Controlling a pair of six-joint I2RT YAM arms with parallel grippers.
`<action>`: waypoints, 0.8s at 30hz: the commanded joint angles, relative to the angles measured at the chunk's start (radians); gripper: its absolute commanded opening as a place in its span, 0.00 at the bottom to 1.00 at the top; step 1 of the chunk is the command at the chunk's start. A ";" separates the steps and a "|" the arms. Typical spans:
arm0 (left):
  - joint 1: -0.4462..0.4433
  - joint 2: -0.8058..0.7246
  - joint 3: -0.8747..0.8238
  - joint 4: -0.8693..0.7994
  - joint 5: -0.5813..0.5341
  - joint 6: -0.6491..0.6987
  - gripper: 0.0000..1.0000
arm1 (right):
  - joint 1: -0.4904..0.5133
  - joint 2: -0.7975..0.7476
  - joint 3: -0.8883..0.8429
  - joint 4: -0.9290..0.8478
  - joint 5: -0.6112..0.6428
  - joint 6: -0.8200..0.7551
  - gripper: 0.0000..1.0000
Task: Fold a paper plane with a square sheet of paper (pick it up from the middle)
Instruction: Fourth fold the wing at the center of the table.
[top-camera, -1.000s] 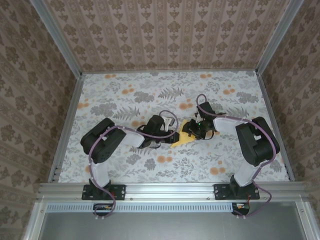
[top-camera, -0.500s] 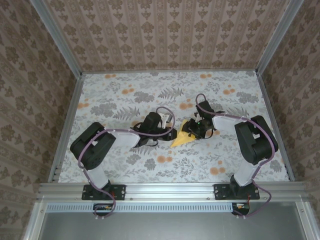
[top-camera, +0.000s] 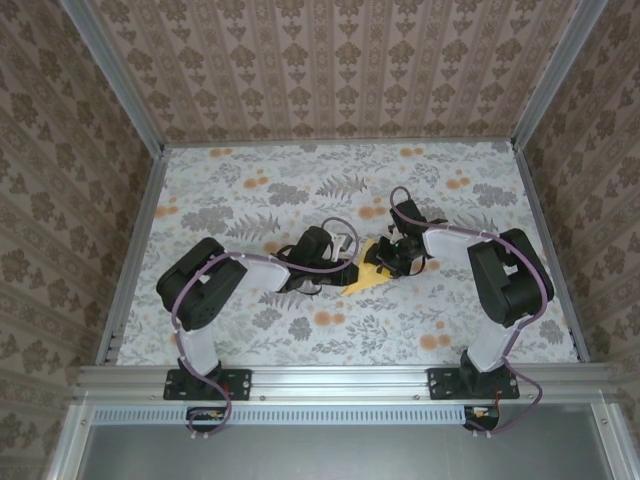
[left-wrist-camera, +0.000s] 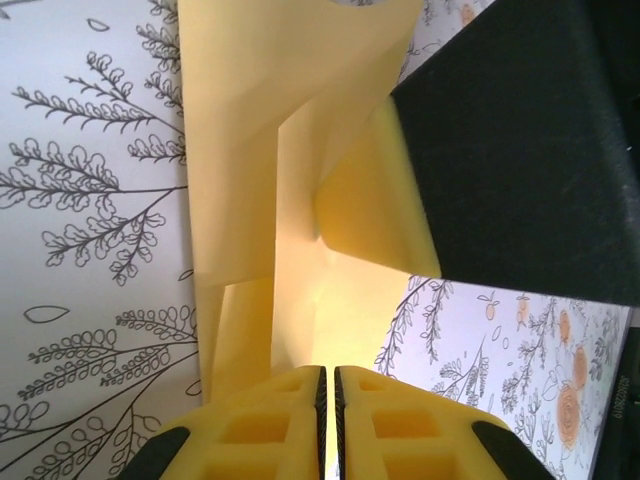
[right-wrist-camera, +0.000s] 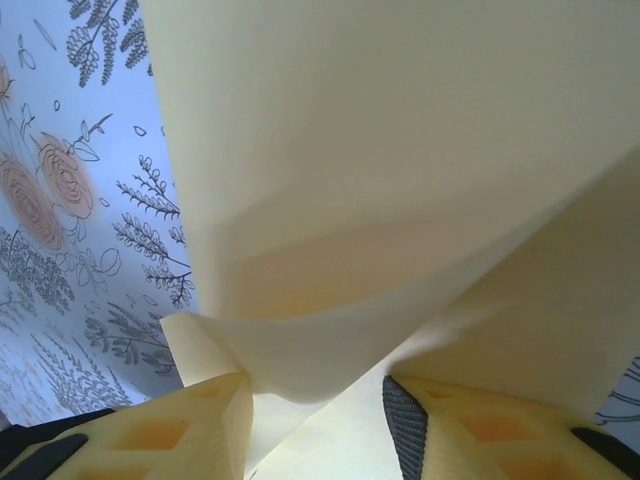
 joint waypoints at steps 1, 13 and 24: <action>0.000 0.018 0.027 -0.036 -0.014 0.020 0.13 | -0.002 0.095 -0.036 -0.120 0.171 -0.010 0.42; 0.000 0.032 0.040 -0.068 -0.034 0.023 0.12 | -0.001 0.123 -0.019 -0.159 0.216 -0.016 0.36; -0.003 0.022 0.047 -0.115 -0.054 0.041 0.10 | 0.005 0.163 0.020 -0.194 0.213 -0.024 0.37</action>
